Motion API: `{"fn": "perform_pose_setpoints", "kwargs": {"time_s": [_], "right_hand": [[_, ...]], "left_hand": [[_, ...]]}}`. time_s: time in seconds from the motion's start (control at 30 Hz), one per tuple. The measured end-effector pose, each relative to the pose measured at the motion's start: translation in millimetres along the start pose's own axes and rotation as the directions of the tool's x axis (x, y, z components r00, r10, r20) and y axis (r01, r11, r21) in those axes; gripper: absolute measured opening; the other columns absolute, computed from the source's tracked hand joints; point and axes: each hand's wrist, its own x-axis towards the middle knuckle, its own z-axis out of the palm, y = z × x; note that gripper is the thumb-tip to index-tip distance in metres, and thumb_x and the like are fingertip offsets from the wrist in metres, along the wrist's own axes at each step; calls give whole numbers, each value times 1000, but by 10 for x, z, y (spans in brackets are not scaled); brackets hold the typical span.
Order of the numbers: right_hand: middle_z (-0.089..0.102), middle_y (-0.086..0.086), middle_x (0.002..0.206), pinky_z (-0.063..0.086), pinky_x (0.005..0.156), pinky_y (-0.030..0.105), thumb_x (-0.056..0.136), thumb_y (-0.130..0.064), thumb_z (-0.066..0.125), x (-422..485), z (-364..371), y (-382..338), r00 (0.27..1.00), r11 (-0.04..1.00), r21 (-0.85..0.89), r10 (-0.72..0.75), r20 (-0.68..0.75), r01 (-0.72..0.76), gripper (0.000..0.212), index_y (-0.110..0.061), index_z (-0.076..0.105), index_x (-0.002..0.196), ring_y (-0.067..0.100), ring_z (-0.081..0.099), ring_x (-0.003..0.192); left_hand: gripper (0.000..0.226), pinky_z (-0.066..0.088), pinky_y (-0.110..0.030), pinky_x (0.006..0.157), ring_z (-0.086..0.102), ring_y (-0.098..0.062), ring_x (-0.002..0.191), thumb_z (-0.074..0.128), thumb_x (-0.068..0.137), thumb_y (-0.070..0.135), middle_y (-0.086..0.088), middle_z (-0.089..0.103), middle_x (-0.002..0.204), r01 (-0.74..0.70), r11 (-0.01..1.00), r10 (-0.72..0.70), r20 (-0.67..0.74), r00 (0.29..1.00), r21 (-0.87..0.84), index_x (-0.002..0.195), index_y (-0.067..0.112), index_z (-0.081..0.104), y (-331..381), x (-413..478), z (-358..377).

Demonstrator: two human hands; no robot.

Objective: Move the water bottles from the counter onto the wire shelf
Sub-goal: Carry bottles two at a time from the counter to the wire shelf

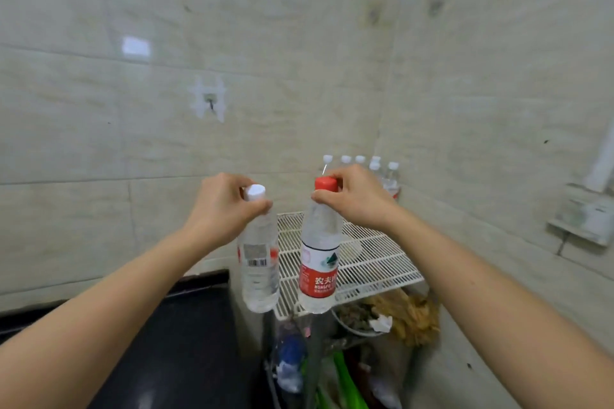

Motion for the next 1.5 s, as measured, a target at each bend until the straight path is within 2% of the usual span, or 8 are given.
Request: {"fn": "perform_pose_setpoints", "kwargs": {"time_s": [0.23,0.43,0.67,0.9,1.07,1.23,1.4,1.5], "right_hand": [[35,-4,52,29,52,30,81,-29,69,461,-214,976,991,991,-62,118,-71,-122,41,-18,39,56,12,36,48],[39,-3,54,34,56,32,80,-33,70,1039,-195,1729,983,980,-99,165,-82,-173,40,-19,41,56,14,41,53],[43,-5,53,37,56,32,81,-32,70,1713,-89,2340,975,968,-123,214,-63,-220,41,-19,42,54,12,44,53],[49,2,59,43,55,33,83,-30,67,2269,38,2691,969,963,-104,248,-8,-247,33,-15,48,61,17,52,57],[47,2,59,35,50,28,85,-28,67,2547,95,2847,971,968,-89,238,2,-237,36,-17,43,59,17,50,57],[56,7,67,40,52,31,83,-32,67,2702,173,2917,971,959,-151,240,-15,-239,29,-7,60,70,23,58,64],[51,3,63,38,53,32,85,-34,66,2825,247,2980,968,953,-170,250,-28,-251,34,-13,50,63,18,51,60],[48,2,59,36,50,30,84,-33,66,2882,324,3014,964,950,-165,264,-18,-264,38,-16,45,58,22,52,61]], "left_hand": [[38,22,-28,45,31,-13,45,73,74,29,-3,39,49,-17,999,20,89,996,-32,62,-3,58,21,629,914],[42,23,-20,38,25,-7,41,73,72,24,3,34,47,-97,994,105,161,981,-57,48,15,40,-101,1217,1675],[34,24,-20,41,30,-8,44,72,77,30,2,41,51,-86,994,99,253,962,-62,63,2,58,-295,1935,2375],[36,24,-23,46,31,-10,47,70,80,26,6,38,51,-42,999,49,301,952,-32,55,18,46,-343,2352,2771],[23,26,-23,46,35,-9,46,69,81,28,5,42,52,1,1000,5,307,952,-18,71,8,63,-344,2547,2940],[8,31,-16,46,44,-5,53,68,83,18,6,52,60,-39,999,29,291,956,28,86,10,67,-305,2672,3036],[23,41,-30,65,54,-17,75,63,86,16,1,59,79,-60,995,35,290,956,77,107,6,65,-298,2752,3127],[30,40,-29,72,53,-17,85,61,89,18,-2,62,94,-61,993,29,307,951,97,118,11,61,-300,2789,3169]]}}
